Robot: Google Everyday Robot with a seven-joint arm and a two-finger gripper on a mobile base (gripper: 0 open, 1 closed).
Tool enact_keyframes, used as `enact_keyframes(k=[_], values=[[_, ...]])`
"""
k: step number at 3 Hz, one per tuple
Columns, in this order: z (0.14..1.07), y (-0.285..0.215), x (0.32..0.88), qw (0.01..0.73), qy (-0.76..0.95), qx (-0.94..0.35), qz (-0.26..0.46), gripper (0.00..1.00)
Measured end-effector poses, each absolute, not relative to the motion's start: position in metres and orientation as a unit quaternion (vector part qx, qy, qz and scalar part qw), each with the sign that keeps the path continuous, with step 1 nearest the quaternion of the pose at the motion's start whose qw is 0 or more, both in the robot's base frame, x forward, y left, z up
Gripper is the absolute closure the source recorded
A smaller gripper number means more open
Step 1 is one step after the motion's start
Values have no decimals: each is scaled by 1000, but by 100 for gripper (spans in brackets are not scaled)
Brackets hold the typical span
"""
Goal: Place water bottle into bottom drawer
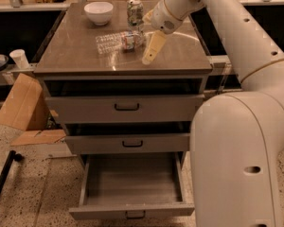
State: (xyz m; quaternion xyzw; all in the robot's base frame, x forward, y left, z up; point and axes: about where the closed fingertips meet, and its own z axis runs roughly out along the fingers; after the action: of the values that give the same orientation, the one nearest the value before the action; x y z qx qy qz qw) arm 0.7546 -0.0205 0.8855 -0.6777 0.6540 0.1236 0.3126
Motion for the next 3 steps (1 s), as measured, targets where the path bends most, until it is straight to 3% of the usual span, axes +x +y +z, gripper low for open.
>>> enact_keyframes(k=[3], values=[[875,49,783,325,628,-696,124,0]])
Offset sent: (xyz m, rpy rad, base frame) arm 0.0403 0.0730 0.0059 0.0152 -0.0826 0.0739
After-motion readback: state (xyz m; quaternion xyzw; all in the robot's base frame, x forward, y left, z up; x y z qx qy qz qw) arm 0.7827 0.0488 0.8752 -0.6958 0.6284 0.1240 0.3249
